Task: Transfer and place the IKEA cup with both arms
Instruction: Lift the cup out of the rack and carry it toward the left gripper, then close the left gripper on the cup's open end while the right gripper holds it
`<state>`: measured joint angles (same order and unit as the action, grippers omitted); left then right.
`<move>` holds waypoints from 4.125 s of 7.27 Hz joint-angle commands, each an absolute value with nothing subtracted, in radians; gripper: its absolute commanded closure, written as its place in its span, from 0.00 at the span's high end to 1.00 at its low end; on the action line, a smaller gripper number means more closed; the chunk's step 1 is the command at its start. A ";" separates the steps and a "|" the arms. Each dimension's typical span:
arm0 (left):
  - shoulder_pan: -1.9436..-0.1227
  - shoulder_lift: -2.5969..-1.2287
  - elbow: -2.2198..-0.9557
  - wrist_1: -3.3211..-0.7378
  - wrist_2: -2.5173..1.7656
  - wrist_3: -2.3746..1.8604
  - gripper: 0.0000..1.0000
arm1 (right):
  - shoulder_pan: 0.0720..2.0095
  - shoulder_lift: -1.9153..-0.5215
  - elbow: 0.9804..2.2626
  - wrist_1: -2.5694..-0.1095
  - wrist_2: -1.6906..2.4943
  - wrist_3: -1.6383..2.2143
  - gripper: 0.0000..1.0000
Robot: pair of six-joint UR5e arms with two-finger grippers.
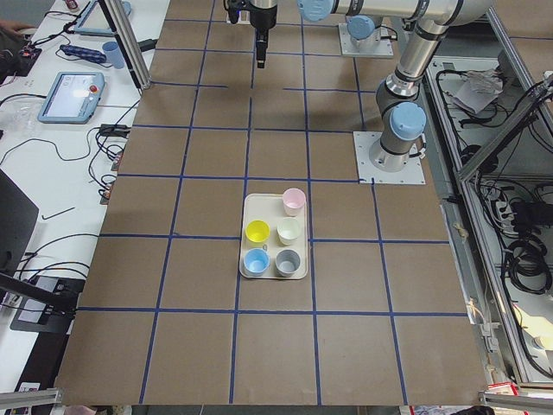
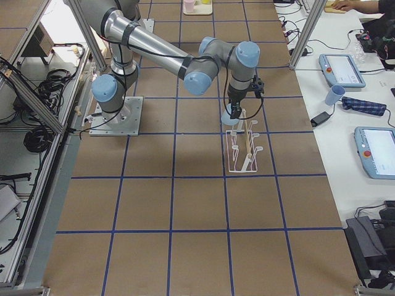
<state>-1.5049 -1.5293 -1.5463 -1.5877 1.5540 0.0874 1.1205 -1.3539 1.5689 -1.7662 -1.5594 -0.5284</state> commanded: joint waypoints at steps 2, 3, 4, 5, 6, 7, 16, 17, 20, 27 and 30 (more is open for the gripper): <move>-1.503 -1.528 -1.546 -1.588 1.552 0.087 1.00 | 1.213 -1.483 1.568 -1.662 -1.557 -0.462 0.44; -1.500 -1.519 -1.558 -1.588 1.536 0.092 1.00 | 1.245 -1.520 1.569 -1.623 -1.548 -0.425 0.44; -1.491 -1.513 -1.562 -1.595 1.464 0.107 1.00 | 1.291 -1.551 1.569 -1.594 -1.546 -0.384 0.44; -1.467 -1.502 -1.586 -1.601 1.451 0.159 1.00 | 1.330 -1.572 1.569 -1.574 -1.545 -0.341 0.44; -1.427 -1.488 -1.613 -1.609 1.346 0.185 1.00 | 1.372 -1.584 1.569 -1.572 -1.516 -0.289 0.45; -1.372 -1.480 -1.644 -1.609 1.227 0.187 1.00 | 1.406 -1.595 1.569 -1.557 -1.429 -0.232 0.45; -1.293 -1.459 -1.974 -1.595 0.231 0.282 1.00 | 1.476 -1.638 1.594 -1.143 -0.438 -0.218 0.44; -1.317 -1.463 -1.977 -1.595 0.204 0.282 1.00 | 1.494 -1.638 1.607 -1.141 -0.366 -0.222 0.44; -1.369 -1.436 -2.008 -1.577 0.085 0.255 1.00 | 1.523 -1.644 1.660 -1.144 -0.181 -0.224 0.44; -1.388 -1.388 -2.058 -1.533 0.008 0.230 1.00 | 1.534 -1.643 1.660 -1.154 -0.173 -0.219 0.44; -1.390 -1.385 -2.097 -1.459 -0.063 0.218 1.00 | 1.534 -1.643 1.658 -1.154 -0.172 -0.218 0.44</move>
<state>-1.3887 -1.3929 -2.0875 -1.4723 -0.0321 0.2216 1.5335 -1.6430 1.6593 -1.1535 -0.1727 -0.2190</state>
